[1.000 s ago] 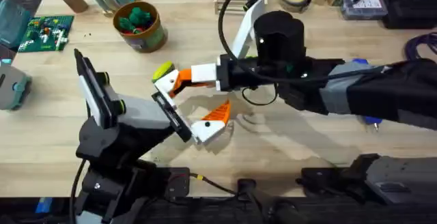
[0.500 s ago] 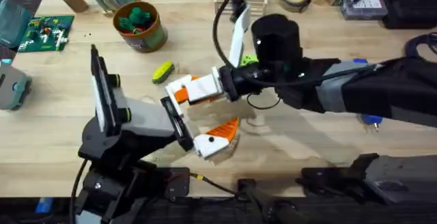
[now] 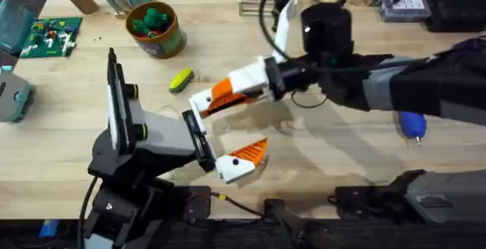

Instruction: Pick up the gripper from the table and insert it into the empty holder that is missing its gripper. Then pick up a screw, insert it into the mounting hole, and use the screwdriver to tighten it. Finally, clean up the table by picking up the vegetable and placing it into the bucket.

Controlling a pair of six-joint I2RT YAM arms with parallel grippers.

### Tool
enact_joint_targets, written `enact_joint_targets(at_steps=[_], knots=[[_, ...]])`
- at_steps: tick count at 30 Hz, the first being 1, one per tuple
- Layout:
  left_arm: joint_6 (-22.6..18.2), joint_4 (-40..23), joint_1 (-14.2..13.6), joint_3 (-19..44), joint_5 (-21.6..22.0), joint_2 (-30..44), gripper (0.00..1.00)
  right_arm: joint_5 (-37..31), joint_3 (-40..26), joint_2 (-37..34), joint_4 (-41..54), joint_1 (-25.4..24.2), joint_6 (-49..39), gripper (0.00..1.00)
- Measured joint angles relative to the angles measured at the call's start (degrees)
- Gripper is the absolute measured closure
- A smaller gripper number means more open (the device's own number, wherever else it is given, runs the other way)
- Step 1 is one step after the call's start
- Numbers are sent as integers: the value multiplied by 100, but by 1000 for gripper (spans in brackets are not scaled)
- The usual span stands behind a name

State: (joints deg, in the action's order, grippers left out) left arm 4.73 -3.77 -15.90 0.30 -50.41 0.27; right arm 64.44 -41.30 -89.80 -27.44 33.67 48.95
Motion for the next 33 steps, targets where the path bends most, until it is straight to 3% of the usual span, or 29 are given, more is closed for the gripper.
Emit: enact_joint_targets(at_steps=[9, 16, 27, 33], knots=[[-2, 0, 0, 0, -10, 0, 8, -743, -2, -2, -70, -889, -377, 42], [-2, -4, 0, 0, -46, 0, 8, -1396, -122, 54, 158, -1222, -987, 42], [-2, -7, 0, 0, -68, 0, 8, -2889, -1187, 739, 3321, -1562, -3182, 38], [-2, -15, 0, 0, -83, 0, 8, -3926, -1349, 1028, 4348, -1581, -4482, 37]])
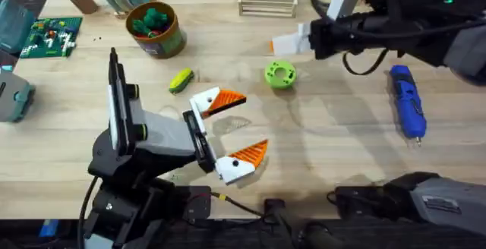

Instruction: Pick up the gripper from the table and insert it into the empty holder that is missing its gripper. Then pick up a screw, insert it into the mounting hole, and use the screwdriver to tighten it. Finally, clean up the table by picking up the vegetable and placing it into the bucket.

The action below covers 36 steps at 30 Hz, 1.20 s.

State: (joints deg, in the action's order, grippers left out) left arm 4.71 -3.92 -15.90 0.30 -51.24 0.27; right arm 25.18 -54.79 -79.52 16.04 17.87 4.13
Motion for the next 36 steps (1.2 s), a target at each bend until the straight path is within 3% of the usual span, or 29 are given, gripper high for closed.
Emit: enact_joint_targets(at_steps=[9, 17, 36], knots=[[0, -22, 0, 0, -231, 0, 8, -844, -21, 39, 694, 0, -966, 37], [0, -37, 0, 0, -436, 0, 8, -973, -24, -151, 1122, 175, -1109, 37], [0, -37, 0, 0, -470, 0, 7, -1217, -24, -970, 964, 345, -1148, 37]])
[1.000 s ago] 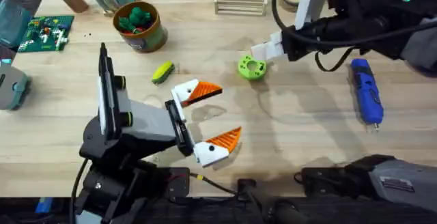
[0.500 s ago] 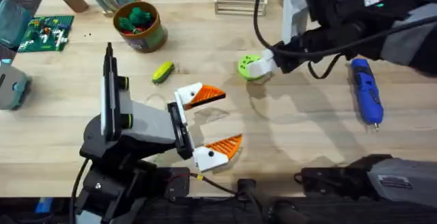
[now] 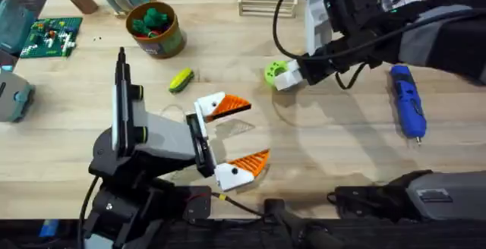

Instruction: Pick up the gripper from the table and insert it into the empty holder that is missing its gripper. Then pick up a screw, insert it into the mounting hole, and use the screwdriver to tighten it. Finally, clean up the table by picking up the vegetable and placing it into the bucket.

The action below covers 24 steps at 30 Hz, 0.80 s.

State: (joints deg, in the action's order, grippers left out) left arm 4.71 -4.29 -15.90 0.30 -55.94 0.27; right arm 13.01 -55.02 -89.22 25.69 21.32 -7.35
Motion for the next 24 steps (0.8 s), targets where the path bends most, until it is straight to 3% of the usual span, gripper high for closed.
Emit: enact_joint_targets(at_steps=[13, 24], knots=[[0, -2, 0, 0, 0, 0, 7, -34, 0, -101, -218, 58, 8, 55], [0, -2, 0, 0, 0, 0, 8, -36, 0, -193, -296, 140, 11, 285]])
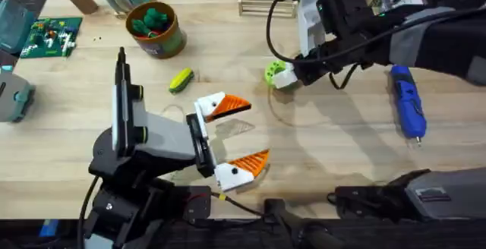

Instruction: Pick up the gripper from the table and insert it into the empty holder that is missing its gripper. Then pick up a screw, insert it into the mounting hole, and use the screwdriver to tighten it. Finally, clean up the table by picking up the vegetable and placing it into the bucket.

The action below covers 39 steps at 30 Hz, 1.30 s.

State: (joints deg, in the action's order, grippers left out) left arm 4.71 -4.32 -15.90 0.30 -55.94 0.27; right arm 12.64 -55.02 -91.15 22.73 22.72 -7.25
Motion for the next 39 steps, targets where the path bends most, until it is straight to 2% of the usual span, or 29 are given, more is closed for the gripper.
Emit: enact_joint_targets(at_steps=[7, 16, 23, 33, 39], knots=[[0, 0, 0, 0, 0, 0, 8, -45, 0, -84, -1, 0, -2, 344], [0, 0, 0, 0, 2, 0, 8, -68, 0, -85, 1, 0, 11, 480], [0, 0, 0, 0, 0, 0, 8, -397, -10, -85, 93, 40, -13, 472], [0, 0, 0, 0, 0, 0, 8, -1028, -258, -85, 186, 540, -116, 446], [0, 0, 0, 0, 0, 0, 8, -1279, -267, -84, 174, 605, -142, 427]])
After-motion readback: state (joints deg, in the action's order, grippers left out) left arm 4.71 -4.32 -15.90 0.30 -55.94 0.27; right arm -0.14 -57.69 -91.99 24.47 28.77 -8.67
